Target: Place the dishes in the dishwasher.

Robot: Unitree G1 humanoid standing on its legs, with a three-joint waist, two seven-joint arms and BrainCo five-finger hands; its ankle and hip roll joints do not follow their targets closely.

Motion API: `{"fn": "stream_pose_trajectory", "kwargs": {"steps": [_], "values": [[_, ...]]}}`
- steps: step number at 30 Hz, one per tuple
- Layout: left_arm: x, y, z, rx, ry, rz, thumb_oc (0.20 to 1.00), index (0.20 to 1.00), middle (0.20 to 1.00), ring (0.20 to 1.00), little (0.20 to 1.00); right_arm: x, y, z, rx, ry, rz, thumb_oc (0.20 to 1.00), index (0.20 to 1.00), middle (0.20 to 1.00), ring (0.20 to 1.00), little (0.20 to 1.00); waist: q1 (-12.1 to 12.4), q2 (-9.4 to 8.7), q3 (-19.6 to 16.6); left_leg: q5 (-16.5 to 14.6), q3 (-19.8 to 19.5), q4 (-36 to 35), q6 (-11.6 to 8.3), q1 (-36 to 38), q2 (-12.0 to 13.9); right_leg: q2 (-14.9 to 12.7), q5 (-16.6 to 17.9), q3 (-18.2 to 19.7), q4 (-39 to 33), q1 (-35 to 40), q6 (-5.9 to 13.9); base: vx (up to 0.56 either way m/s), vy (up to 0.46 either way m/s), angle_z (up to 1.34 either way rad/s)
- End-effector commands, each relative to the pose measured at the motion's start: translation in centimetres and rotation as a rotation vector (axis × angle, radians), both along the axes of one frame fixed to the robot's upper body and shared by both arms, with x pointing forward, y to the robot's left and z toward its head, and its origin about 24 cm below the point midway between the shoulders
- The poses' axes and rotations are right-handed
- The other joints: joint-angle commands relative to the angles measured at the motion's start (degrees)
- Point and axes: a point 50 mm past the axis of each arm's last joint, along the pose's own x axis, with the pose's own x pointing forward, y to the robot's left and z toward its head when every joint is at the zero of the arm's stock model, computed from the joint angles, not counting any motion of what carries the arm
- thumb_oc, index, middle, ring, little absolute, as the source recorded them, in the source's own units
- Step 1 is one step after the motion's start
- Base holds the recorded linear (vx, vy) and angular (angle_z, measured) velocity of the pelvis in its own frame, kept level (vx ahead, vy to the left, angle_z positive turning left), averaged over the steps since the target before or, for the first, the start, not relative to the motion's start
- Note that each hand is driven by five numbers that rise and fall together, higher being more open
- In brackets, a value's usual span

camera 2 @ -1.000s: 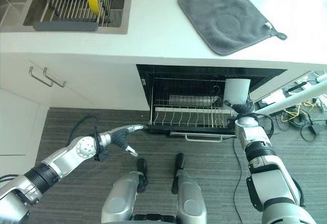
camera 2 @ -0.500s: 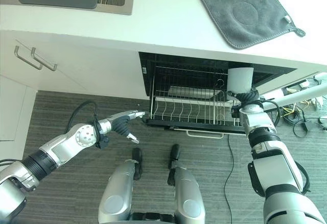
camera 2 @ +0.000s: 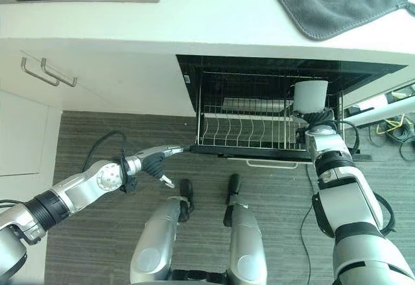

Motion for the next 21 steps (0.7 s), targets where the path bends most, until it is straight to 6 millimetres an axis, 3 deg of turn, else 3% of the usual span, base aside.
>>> {"fn": "stream_pose_trajectory", "kwargs": {"steps": [1,7,21], "values": [[-1.8,-2.4,0.2,-0.114,-0.008,-0.098,1.000,1.000,1.000,1.000,1.000,0.4,-1.4,3.5,-0.106,-0.072,-0.034,0.200,0.200,0.200,0.200,0.200,0.89,2.35,-1.79,2.03,-1.67,-5.32,-1.36,0.48,1.04,-5.73,-11.32,0.35,9.46,0.78,4.55,-0.05,0.049,0.02],[-2.2,-3.1,0.0,-0.136,-0.035,-0.113,1.000,1.000,1.000,1.000,1.000,0.4,-0.8,2.3,-0.089,-0.066,-0.044,0.200,0.200,0.200,0.200,0.200,0.80,3.13,-1.79,2.10,-1.58,-5.85,-1.14,0.21,0.61,-5.84,-11.33,0.48,9.98,-0.27,4.43,-0.01,0.007,0.01],[-3.1,-4.2,-0.7,-0.151,-0.053,-0.125,1.000,1.000,1.000,1.000,1.000,0.5,-0.8,2.5,-0.001,-0.100,-0.088,0.200,0.200,0.200,0.200,0.200,0.88,4.56,-1.79,3.13,-1.33,-7.46,-1.25,-1.50,0.06,-5.82,-11.29,0.46,10.31,-2.78,4.30,-0.01,0.001,-0.02]]}}
